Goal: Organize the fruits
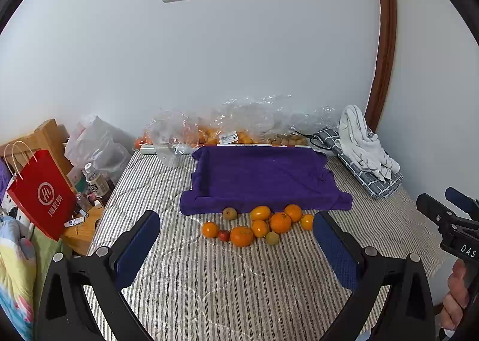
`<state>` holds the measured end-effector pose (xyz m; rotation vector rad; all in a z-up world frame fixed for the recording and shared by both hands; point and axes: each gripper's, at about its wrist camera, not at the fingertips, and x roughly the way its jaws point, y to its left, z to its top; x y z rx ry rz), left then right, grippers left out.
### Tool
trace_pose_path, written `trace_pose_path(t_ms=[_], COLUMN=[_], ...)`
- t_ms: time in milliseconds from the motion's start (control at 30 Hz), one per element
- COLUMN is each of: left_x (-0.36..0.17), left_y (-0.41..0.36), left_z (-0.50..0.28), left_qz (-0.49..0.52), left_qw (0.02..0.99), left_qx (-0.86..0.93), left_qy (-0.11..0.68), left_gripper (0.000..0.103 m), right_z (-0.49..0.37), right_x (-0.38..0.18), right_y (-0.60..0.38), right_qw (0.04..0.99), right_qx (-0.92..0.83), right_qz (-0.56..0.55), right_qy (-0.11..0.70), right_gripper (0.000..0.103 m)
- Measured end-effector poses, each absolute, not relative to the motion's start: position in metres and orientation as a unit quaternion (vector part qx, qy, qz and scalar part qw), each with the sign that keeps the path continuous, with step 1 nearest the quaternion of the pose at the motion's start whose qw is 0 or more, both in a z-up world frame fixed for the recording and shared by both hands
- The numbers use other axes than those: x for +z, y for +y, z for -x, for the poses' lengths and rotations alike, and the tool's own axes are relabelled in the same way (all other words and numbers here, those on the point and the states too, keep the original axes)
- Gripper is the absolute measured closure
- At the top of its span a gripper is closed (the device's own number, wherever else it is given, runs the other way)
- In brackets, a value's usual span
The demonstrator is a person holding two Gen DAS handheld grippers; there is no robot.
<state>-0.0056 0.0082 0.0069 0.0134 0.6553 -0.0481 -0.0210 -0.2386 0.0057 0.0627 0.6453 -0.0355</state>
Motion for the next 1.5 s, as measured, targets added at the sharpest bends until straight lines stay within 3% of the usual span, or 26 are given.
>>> trace_pose_path(t_ms=[500, 833, 1100, 1167, 1233, 1500], left_x=[0.002, -0.048, -0.101, -0.114, -0.124, -0.151], left_y=[0.012, 0.040, 0.065, 0.071, 0.075, 0.083], left_z=[-0.002, -0.030, -0.051, -0.056, -0.060, -0.072], left_qz=[-0.005, -0.004, -0.026, -0.026, -0.026, -0.032], left_qw=[0.945, 0.935, 0.922, 0.917, 0.913, 0.903], left_qx=[-0.025, 0.004, 0.025, 0.017, 0.012, -0.009], left_qy=[0.326, 0.354, 0.385, 0.398, 0.407, 0.428], left_gripper=[0.000, 0.000, 0.002, 0.008, 0.014, 0.014], right_z=[0.016, -0.017, -0.064, -0.079, -0.088, -0.125], right_x=[-0.004, -0.052, -0.121, -0.139, -0.150, -0.178], right_y=[-0.234, -0.220, -0.208, -0.204, -0.201, -0.182], right_qw=[0.946, 0.937, 0.914, 0.905, 0.901, 0.887], right_qx=[-0.015, -0.004, 0.033, 0.049, 0.058, 0.083], right_qz=[-0.026, -0.015, -0.018, -0.019, -0.018, -0.003], right_qy=[0.323, 0.350, 0.405, 0.421, 0.429, 0.454], right_gripper=[0.001, 0.001, 0.022, 0.028, 0.029, 0.038])
